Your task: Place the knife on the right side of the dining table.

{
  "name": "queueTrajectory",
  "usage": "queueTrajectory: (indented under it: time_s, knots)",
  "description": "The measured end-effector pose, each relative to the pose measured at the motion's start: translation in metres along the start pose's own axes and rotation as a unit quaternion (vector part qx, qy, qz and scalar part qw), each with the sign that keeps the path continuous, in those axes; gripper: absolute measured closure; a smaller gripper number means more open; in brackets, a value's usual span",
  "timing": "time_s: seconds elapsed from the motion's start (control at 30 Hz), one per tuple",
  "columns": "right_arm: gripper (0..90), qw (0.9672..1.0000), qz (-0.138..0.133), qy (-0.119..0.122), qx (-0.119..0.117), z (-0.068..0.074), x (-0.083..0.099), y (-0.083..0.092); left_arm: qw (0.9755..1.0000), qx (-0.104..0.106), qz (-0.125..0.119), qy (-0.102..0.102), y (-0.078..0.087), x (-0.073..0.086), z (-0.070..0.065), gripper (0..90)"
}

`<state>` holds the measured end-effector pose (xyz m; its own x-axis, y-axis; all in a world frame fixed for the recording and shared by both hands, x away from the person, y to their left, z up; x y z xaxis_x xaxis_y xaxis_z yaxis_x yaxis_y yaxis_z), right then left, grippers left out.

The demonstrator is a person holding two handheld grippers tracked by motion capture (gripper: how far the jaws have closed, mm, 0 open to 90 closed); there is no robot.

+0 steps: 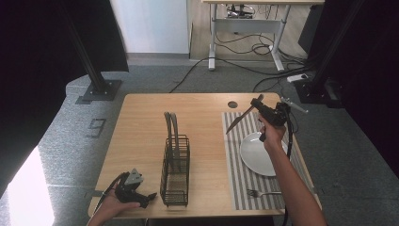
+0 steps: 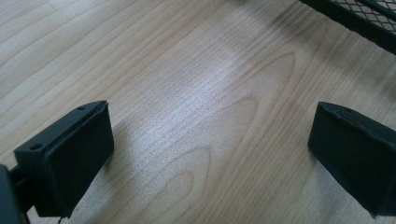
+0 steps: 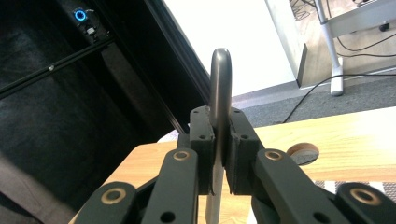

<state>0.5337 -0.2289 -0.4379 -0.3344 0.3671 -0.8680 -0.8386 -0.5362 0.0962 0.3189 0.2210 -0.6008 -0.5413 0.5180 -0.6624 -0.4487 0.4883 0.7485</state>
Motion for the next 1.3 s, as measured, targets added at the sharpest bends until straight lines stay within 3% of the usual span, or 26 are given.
queueTrajectory:
  time_s: [0.43, 0.57, 0.8, 1.1, 1.3]
  knots:
    - [82.7, 0.9998, -0.002, 0.009, 0.015, -0.01, -0.004, -0.011, 1.0, 0.0, 0.0, 0.0, 0.0, 0.0, 0.0, 0.0]
    - [82.7, 0.9997, -0.01, 0.008, 0.022, -0.018, -0.005, -0.02, 1.0, 0.0, 0.0, 0.0, 0.0, 0.0, 0.0, 0.0]
    - [82.6, 0.9992, 0.007, 0.005, 0.04, -0.034, 0.003, -0.036, 1.0, 0.0, 0.0, 0.0, 0.0, 0.0, 0.0, 0.0]
    - [82.6, 0.999, 0.002, -0.008, 0.045, -0.04, 0.006, -0.034, 1.0, 0.0, 0.0, 0.0, 0.0, 0.0, 0.0, 0.0]
    - [82.6, 0.9985, 0.002, 0.002, 0.054, -0.043, 0.009, -0.036, 1.0, 0.0, 0.0, 0.0, 0.0, 0.0, 0.0, 0.0]
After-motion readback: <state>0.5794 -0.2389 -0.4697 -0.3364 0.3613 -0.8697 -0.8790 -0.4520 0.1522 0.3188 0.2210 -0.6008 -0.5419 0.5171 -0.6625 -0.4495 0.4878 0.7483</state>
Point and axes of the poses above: each handheld gripper's, and its own axes: y roughly backward along the jaws, x roughly out of its underside, z roughly to its left, the point moved 7 cm from there along -y, roughly forward along the jaws, and after that the axes turned 2 degrees about y, right-handed, at the moved point
